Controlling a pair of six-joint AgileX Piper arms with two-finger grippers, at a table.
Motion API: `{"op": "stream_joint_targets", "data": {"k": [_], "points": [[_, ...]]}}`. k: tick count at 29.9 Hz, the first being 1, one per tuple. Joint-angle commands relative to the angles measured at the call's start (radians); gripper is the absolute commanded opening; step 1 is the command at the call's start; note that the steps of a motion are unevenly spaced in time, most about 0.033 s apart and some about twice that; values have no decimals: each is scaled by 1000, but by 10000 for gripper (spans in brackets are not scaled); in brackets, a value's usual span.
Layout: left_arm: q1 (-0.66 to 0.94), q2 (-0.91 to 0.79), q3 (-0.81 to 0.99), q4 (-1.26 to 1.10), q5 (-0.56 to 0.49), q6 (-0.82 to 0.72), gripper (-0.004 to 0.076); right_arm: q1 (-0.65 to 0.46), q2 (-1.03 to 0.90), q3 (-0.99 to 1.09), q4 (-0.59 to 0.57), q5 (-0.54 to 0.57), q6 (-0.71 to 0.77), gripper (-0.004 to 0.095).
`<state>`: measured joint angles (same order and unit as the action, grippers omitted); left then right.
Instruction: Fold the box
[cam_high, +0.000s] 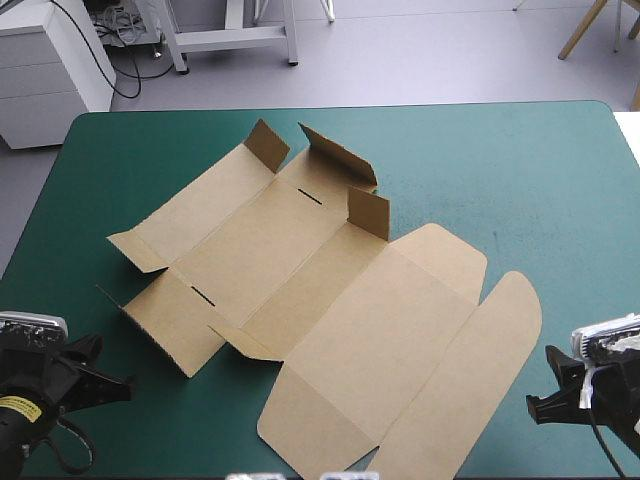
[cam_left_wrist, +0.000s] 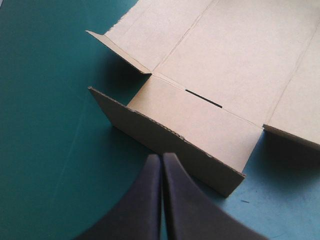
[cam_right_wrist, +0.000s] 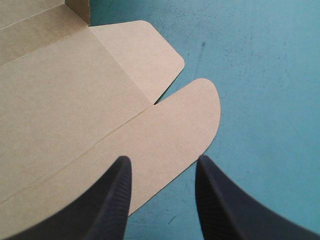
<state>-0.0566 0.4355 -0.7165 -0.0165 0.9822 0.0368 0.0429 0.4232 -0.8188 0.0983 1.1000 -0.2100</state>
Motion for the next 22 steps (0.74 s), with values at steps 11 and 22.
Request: {"op": "stream_joint_targets", "data": {"k": [11,22], "points": [[-1,15,-34,-3,-72,-6,-10,4,80,-60,41,-56,-53,489],[-1,15,-34,-3,-72,-6,-10,4,384,-248,221,-56,-269,505]]}}
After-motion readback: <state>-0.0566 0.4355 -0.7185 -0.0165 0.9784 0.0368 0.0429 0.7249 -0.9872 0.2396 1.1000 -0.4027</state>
